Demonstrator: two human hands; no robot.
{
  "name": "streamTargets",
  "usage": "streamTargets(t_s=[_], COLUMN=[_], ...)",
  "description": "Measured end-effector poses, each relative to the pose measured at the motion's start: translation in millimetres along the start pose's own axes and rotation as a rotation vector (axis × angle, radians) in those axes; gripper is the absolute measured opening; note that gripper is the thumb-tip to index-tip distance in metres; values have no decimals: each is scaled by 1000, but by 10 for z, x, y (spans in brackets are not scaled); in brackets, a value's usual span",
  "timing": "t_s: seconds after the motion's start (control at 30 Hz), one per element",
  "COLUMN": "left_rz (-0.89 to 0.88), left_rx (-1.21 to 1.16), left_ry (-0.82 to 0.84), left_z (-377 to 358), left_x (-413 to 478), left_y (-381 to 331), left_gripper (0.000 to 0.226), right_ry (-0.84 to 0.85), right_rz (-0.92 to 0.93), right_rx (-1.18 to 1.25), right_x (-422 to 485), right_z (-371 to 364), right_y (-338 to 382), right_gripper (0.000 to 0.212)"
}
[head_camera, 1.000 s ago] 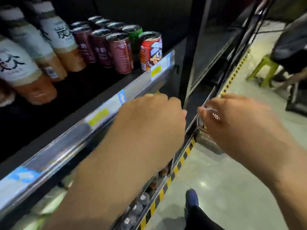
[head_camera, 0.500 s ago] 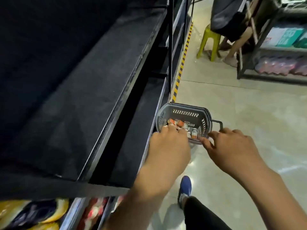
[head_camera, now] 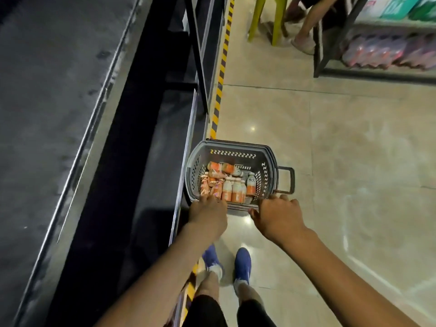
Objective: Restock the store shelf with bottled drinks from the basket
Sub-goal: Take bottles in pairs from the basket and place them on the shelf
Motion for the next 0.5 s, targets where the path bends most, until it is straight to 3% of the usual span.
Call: streamTargets(t_s=[0.33,0.5], left_rz=[-64,9], left_rx=[-144,-289], left_ry=[79,70], left_z=[-449,-997], left_x=[1626,2670], left_y=[710,842], left_gripper=[34,39], right_ry=[147,217], right_rz=[-28,-46], right_rx=[-129,-28], right_x=[1558,2495], right_z=[-740,-1457], right_y=[406,474], right_gripper=[39,41])
Point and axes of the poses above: each hand's wrist, its own x-axis towards the middle knuckle, its own z-axis out of the back of the hand, y = z × x, the point moved 4 cm from there along x, towards the middle knuckle, and after that the axes turned 12 degrees about -z, right-handed, at the moved point
